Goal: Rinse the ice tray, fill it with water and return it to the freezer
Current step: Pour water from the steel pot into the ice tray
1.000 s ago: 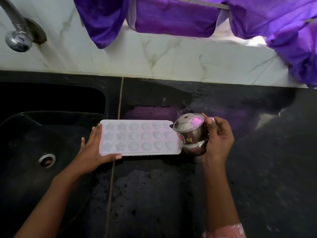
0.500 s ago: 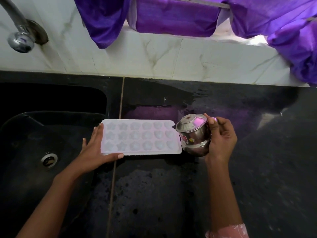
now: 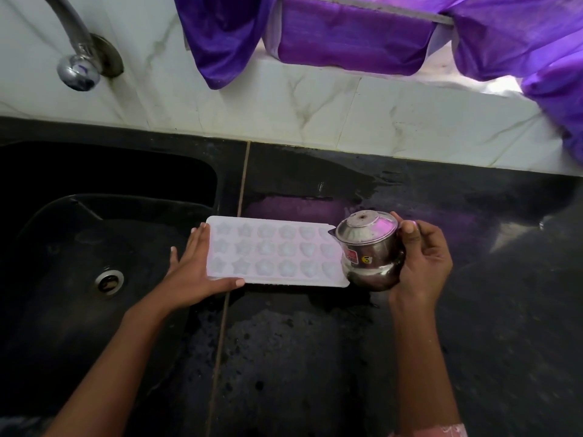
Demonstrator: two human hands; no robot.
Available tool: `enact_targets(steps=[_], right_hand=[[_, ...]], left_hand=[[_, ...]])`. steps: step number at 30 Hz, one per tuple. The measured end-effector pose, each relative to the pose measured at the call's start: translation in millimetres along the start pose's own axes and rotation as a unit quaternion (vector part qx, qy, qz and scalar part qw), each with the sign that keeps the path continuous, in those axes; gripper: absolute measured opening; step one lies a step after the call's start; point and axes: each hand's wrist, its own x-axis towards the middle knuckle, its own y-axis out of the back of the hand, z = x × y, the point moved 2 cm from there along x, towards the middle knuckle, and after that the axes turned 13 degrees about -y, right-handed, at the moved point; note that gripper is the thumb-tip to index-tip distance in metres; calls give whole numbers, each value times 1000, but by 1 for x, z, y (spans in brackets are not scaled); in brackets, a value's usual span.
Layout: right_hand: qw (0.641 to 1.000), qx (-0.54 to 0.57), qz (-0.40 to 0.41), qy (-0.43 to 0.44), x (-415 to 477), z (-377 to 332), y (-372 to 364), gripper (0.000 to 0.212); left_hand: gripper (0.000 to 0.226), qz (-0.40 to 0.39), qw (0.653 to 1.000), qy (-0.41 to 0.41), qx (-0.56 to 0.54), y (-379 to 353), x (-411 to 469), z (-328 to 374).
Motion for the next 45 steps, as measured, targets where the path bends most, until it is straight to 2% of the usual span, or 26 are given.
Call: enact_targets(steps=[17, 26, 37, 41, 45], right_hand=[[998, -63, -7, 4, -6, 4, -10, 11], [997, -77, -3, 18, -8, 2, -13, 14], [999, -2, -22, -37, -7, 8, -19, 11], [999, -6, -38, -38, -11, 10, -25, 10], [998, -14, -53, -43, -15, 10, -30, 9]], left_hand=[[130, 19, 1000, 7, 3, -4, -1, 2], [136, 30, 1000, -3, 1, -4, -2, -1], [137, 23, 1000, -3, 0, -5, -1, -1], [125, 25, 1000, 7, 7, -4, -3, 2], [136, 19, 1000, 3, -1, -4, -3, 3]])
